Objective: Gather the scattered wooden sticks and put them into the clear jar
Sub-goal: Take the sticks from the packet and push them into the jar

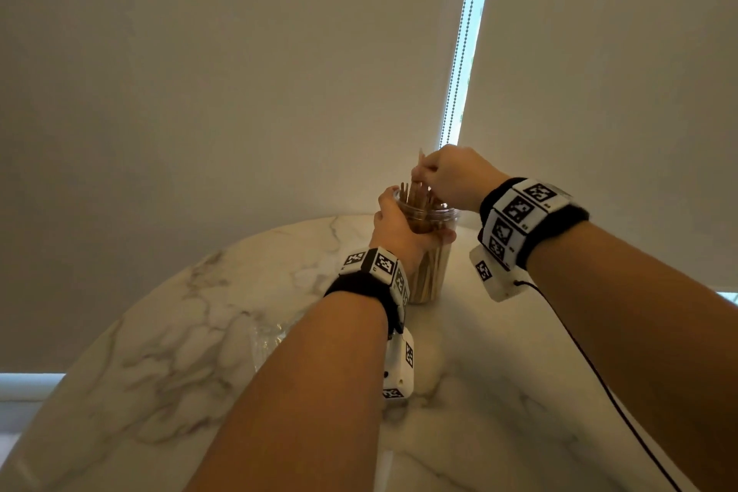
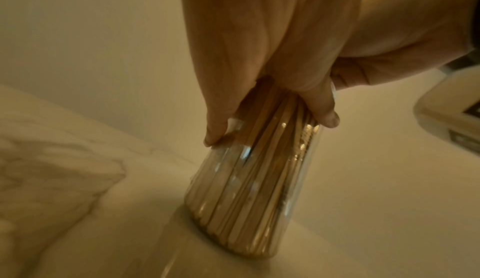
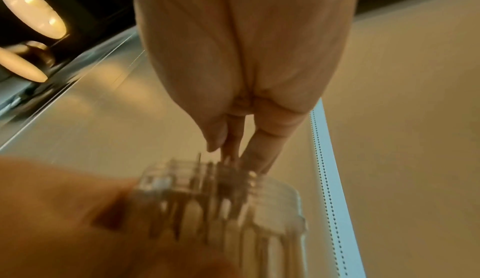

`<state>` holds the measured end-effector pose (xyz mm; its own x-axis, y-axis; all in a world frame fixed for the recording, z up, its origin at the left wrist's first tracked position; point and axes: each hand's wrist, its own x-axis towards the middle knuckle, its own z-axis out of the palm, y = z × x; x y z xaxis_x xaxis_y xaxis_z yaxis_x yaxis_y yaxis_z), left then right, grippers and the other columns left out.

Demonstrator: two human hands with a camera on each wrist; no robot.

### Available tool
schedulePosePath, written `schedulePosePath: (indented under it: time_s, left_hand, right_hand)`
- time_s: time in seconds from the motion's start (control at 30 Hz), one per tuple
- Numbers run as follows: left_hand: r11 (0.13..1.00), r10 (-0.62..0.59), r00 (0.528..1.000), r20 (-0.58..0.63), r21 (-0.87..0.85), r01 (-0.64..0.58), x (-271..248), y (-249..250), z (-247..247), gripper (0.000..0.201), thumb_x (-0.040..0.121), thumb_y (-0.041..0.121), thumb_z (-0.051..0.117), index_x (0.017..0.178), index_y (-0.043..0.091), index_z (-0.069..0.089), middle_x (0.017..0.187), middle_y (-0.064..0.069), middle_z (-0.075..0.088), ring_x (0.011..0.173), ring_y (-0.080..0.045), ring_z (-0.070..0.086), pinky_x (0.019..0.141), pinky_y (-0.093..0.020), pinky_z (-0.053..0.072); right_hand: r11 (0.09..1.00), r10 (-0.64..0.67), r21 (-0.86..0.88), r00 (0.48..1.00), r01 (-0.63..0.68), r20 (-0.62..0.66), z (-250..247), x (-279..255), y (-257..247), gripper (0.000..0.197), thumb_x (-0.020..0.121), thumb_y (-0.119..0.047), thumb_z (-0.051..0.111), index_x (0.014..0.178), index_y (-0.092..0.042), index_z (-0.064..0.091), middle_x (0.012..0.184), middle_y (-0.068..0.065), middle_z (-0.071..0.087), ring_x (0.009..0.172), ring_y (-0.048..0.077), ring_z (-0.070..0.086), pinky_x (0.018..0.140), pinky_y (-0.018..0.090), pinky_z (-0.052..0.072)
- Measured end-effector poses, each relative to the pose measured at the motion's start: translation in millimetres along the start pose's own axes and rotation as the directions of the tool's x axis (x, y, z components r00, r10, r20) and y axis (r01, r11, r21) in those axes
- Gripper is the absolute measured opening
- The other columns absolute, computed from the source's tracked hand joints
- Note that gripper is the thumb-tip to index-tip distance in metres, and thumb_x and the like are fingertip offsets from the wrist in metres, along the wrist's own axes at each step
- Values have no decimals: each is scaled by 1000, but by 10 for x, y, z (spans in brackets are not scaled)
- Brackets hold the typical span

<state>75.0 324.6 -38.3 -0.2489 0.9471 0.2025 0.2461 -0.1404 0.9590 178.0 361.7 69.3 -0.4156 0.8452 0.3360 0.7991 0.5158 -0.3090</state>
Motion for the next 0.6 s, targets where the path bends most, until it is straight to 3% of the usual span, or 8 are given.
schedulePosePath:
  time_s: [0.1, 0.17, 0.23, 0.33, 0.4, 0.5, 0.6]
  left_hand:
    - [1000, -3, 1000, -2, -3, 3, 19, -10, 4, 119, 55, 42, 90, 148, 36, 15, 137, -5, 48, 122, -26, 53, 99, -45, 50]
    - [1000, -10, 1000, 11, -4, 10, 26, -19, 4, 118, 57, 40, 90, 148, 36, 15, 138, -5, 47, 122, -26, 53, 99, -45, 49]
    - [1000, -5, 1000, 10, -11, 5, 17, -22, 1, 119, 55, 42, 90, 148, 37, 14, 138, -5, 47, 123, -26, 52, 100, -45, 48]
    - [1000, 5, 1000, 0, -22, -5, 1, -25, -1, 121, 52, 45, 90, 147, 37, 16, 140, -4, 46, 125, -25, 51, 104, -46, 47]
    - [999, -6, 1000, 9, -37, 6, 4, -16, -3, 120, 53, 42, 91, 147, 38, 16, 139, -4, 46, 124, -26, 52, 103, -47, 48]
    - [999, -14, 1000, 23, -35, 15, 15, -12, 5, 118, 56, 38, 91, 146, 40, 15, 139, -4, 46, 123, -27, 52, 101, -49, 49]
    - [999, -13, 1000, 7, -34, 14, 9, -11, 0, 118, 56, 38, 91, 146, 39, 15, 140, -4, 45, 125, -28, 51, 101, -50, 48]
  right_hand:
    - [999, -9, -51, 998, 13, 70, 24, -17, 18, 17, 97, -21, 60, 105, -22, 75, 99, -1, 70, 86, 12, 64, 67, 19, 45]
    - [991, -9, -131, 995, 23, 104, 35, -29, -1, 17, 97, -24, 61, 104, -22, 76, 101, 0, 71, 86, 13, 63, 63, 18, 43]
    - [994, -23, -104, 998, 29, 55, -22, -19, -9, 21, 97, -34, 60, 100, -20, 77, 96, -1, 72, 81, 11, 63, 59, 18, 41]
    - [999, -50, -2, 996, 50, -76, -83, -26, 14, 28, 97, -45, 58, 107, -23, 71, 107, -6, 62, 92, 11, 56, 77, 23, 43]
    - [991, -87, -99, 996, 89, 17, -6, -52, 13, 22, 96, -38, 61, 114, -28, 69, 117, -4, 60, 100, 12, 53, 84, 25, 41]
    - [978, -109, -174, 993, 114, 39, 107, -65, 44, 16, 95, -25, 62, 108, -25, 72, 110, -2, 69, 94, 12, 60, 78, 21, 45]
    - [993, -113, 45, 993, 111, 44, 66, -96, 21, 24, 95, -30, 60, 119, -29, 60, 107, -5, 65, 88, 12, 60, 66, 18, 46]
